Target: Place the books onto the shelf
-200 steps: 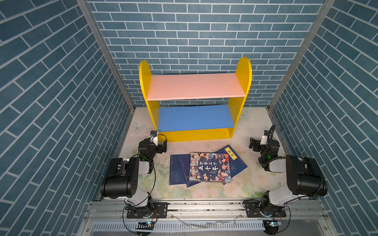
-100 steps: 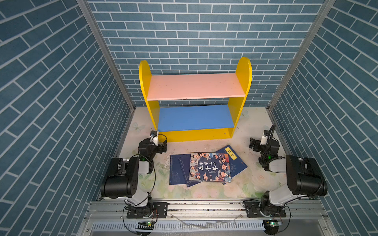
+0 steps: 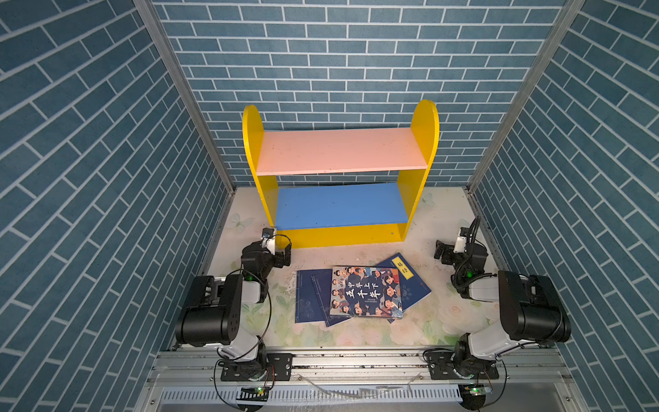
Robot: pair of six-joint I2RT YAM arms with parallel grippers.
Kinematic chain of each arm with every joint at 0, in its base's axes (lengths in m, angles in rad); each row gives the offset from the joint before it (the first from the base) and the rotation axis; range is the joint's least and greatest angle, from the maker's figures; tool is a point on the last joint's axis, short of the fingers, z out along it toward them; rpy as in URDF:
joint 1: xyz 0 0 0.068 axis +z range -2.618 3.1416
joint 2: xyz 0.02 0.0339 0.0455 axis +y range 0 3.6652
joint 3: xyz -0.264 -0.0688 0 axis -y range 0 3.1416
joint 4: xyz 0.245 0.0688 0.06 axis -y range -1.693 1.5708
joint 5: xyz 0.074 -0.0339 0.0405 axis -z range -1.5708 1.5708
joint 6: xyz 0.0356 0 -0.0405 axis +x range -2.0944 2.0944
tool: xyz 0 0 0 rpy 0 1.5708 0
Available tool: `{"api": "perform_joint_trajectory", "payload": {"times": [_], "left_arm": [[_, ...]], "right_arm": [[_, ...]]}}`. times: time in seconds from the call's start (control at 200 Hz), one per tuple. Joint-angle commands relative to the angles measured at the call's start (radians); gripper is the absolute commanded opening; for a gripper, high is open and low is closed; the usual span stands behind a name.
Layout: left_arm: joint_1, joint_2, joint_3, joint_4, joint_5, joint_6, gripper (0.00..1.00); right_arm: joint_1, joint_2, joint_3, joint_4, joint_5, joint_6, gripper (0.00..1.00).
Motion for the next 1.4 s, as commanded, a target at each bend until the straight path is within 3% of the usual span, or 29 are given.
{"api": "perform_joint_trajectory", "payload": {"times": [0.0, 0.59, 0.875, 1.095, 1.215, 1.336, 1.396], "left_arm": [[-0.003, -0.016, 0.014, -0.011, 0.009, 0.005, 1.0], [-0.003, -0.085, 0.025, -0.085, 0.008, 0.005, 1.0], [-0.003, -0.267, 0.122, -0.456, 0.04, 0.005, 1.0], [-0.004, -0.444, 0.227, -0.868, 0.082, 0.048, 1.0], [-0.003, -0.524, 0.276, -1.055, 0.096, 0.077, 1.0], [-0.004, -0.59, 0.311, -1.204, 0.121, 0.104, 1.0], [-0.003, -0.616, 0.331, -1.273, 0.135, 0.11, 1.0]], "right_arm": [[0.008, -0.005, 0.017, -0.012, -0.011, -0.047, 0.99], [0.006, -0.079, 0.016, -0.07, 0.025, -0.029, 0.99], [0.006, -0.254, 0.027, -0.219, 0.089, -0.015, 0.99], [0.006, -0.496, 0.131, -0.564, 0.214, 0.041, 0.99], [0.007, -0.58, 0.268, -0.893, 0.269, 0.178, 0.99], [0.01, -0.59, 0.378, -1.146, 0.22, 0.318, 0.99], [0.014, -0.588, 0.437, -1.289, 0.199, 0.456, 0.99]]}}
